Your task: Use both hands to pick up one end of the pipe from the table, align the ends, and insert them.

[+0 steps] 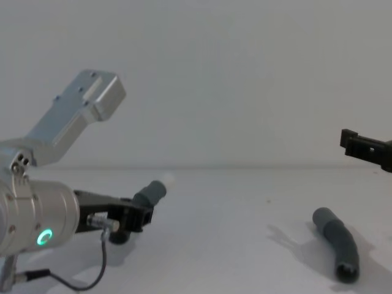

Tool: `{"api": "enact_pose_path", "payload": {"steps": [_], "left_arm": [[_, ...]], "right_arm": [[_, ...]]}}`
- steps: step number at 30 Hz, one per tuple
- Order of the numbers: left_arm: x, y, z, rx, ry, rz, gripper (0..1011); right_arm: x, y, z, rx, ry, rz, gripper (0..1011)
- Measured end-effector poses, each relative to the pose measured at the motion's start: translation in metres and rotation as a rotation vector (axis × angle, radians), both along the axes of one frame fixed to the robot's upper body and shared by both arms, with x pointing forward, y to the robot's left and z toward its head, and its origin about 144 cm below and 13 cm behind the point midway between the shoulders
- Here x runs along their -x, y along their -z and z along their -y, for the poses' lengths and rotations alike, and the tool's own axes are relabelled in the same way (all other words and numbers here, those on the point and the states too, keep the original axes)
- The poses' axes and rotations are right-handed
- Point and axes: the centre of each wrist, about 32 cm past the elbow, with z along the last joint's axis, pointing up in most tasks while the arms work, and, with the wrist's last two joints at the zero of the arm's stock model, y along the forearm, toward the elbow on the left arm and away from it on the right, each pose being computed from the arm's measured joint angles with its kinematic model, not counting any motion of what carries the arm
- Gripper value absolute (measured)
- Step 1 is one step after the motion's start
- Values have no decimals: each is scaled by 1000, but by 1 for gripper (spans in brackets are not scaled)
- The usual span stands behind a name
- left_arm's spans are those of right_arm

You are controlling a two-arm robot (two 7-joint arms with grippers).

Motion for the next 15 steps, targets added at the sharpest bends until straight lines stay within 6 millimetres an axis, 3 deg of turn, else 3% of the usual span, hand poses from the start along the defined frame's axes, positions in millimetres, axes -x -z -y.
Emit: {"api": "enact_pose_path", "payload": {"steps": [15], "left_arm": [[-24,-18,-20,-7,209,112,300]], "right_arm": [[0,0,0,0,0,0,1002]]}}
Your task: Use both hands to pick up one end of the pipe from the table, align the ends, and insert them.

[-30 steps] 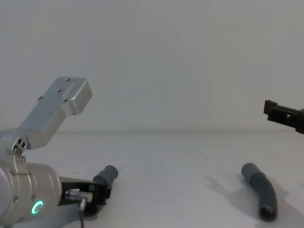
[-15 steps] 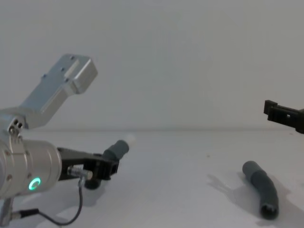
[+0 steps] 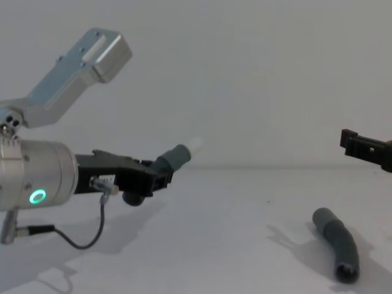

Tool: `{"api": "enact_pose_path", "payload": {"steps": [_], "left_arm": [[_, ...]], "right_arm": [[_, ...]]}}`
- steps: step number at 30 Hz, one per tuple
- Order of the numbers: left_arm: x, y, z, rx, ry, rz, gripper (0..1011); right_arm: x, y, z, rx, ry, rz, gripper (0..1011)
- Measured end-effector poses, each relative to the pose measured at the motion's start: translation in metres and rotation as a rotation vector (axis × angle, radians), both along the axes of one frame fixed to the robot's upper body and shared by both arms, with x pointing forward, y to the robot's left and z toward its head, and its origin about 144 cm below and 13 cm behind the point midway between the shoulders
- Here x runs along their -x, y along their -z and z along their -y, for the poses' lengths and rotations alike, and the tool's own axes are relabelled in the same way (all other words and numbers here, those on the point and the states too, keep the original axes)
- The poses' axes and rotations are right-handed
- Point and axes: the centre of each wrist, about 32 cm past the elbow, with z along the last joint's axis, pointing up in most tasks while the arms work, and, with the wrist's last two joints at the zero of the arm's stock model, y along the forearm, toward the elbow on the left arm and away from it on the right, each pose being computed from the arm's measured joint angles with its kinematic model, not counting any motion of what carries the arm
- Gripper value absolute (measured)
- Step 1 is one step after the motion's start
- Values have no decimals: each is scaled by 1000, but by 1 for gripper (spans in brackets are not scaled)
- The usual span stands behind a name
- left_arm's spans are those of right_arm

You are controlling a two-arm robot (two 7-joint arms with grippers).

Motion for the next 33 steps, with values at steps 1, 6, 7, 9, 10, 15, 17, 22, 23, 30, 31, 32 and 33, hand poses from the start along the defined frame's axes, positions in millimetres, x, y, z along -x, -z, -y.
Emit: {"api": "enact_pose_path", "payload": {"steps": [1,6,7,9,10,15,17,22,23,30,31,32,33], "left_arm": [[-3,-2,-3,-3,22,8,300],[-11,-9,-10,-7,95,27,300],[-12,-10,-11,-8,107,30,300],[-15,-13,-14,-10,146,37,300],[-18,-15,-16,-14,170,41,300],[-26,-22,-23,-25,246,49,300],[-29,-26,-26,-31,284,52,300],[-37,-33,-32,-46,360,51,300],[-39,-35,-34,-51,375,51,300],[-52,-50,-43,-83,500,42,300],[-53,-51,-44,-86,512,40,300],[-54,-53,-45,-90,524,38,300],[-56,-55,-47,-96,537,36,300]], "right_arm": [[0,0,0,0,0,0,1002],[0,0,0,0,0,0,1002],[0,0,0,0,0,0,1002],[0,0,0,0,0,0,1002],[0,0,0,0,0,0,1002],[0,0,0,0,0,0,1002],[0,0,0,0,0,0,1002],[0,0,0,0,0,0,1002],[0,0,0,0,0,0,1002],[0,0,0,0,0,0,1002],[0,0,0,0,0,0,1002],[0,0,0,0,0,0,1002],[0,0,0,0,0,0,1002]]}}
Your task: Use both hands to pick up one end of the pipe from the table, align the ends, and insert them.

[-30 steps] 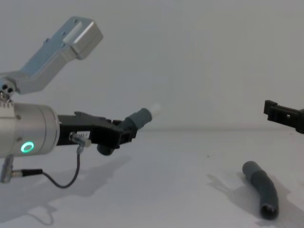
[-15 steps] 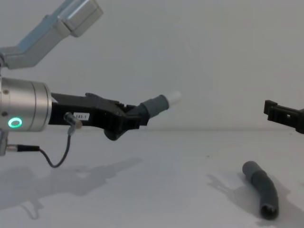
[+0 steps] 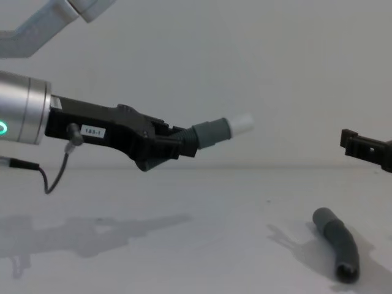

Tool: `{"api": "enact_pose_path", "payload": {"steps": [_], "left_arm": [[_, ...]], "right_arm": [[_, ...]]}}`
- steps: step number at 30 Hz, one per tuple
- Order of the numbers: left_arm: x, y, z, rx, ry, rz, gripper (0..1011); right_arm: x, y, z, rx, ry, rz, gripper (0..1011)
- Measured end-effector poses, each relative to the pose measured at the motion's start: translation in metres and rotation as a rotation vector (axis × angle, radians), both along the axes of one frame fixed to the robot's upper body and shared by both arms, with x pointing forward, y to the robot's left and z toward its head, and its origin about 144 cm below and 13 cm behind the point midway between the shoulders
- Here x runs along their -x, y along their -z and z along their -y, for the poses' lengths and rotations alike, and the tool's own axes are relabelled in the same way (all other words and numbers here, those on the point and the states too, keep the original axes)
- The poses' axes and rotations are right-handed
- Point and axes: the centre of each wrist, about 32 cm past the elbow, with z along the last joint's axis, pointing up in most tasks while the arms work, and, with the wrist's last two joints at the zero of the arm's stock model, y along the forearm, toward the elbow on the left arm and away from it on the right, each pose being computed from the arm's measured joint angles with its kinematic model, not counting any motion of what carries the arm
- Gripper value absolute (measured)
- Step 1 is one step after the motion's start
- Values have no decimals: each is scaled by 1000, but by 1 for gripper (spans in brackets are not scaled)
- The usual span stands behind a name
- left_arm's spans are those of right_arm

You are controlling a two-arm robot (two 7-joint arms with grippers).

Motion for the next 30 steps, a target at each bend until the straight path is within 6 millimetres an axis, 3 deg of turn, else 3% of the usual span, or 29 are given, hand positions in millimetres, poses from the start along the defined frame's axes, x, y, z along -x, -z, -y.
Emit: {"api": "enact_pose_path", "payload": {"steps": [30], "left_arm": [[-52,-66,-26,-227,433,-96,300]], "right_arm": [[0,0,0,0,0,0,1002]]}}
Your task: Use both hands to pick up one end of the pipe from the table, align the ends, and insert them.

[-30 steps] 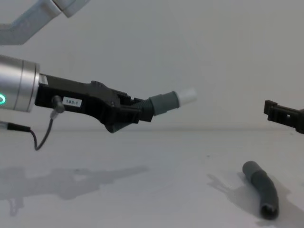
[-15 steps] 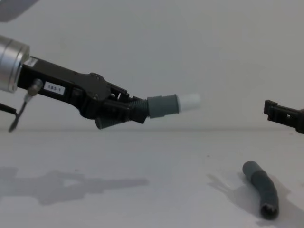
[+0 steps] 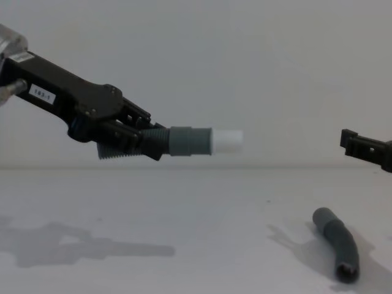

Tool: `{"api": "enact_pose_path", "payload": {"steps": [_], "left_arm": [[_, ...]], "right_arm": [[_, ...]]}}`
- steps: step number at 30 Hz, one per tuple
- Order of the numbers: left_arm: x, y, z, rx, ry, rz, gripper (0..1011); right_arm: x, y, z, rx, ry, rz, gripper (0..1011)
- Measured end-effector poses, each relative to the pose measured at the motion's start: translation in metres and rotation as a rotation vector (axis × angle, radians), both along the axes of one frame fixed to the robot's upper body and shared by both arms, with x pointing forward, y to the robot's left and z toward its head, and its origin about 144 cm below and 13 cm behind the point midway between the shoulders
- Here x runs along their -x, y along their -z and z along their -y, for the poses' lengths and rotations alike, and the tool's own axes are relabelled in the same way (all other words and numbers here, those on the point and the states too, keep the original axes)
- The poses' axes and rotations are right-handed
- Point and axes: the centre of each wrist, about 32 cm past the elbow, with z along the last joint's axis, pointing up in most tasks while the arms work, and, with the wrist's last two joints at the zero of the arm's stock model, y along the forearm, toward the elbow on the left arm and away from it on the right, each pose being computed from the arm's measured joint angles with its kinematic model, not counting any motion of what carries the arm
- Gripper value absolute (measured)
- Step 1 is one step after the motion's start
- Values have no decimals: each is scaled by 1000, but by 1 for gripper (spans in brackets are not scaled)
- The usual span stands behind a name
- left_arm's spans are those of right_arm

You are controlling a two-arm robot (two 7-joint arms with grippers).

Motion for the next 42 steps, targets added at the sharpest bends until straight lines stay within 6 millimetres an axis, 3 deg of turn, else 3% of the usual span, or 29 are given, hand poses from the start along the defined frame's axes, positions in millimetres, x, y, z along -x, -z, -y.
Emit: {"api": "enact_pose_path", "payload": {"steps": [12,27,42], "left_arm": [[-6,-11,-4,-32,36,-1,300],[-7,-11,-6,-28,48,-1,300],[-7,-9,-7,-24,51,-3,300]], "right_arm": [[0,0,0,0,0,0,1002],[0,0,0,0,1,-3,1002],[3,-12,-3,35,21,-129,1002]]}}
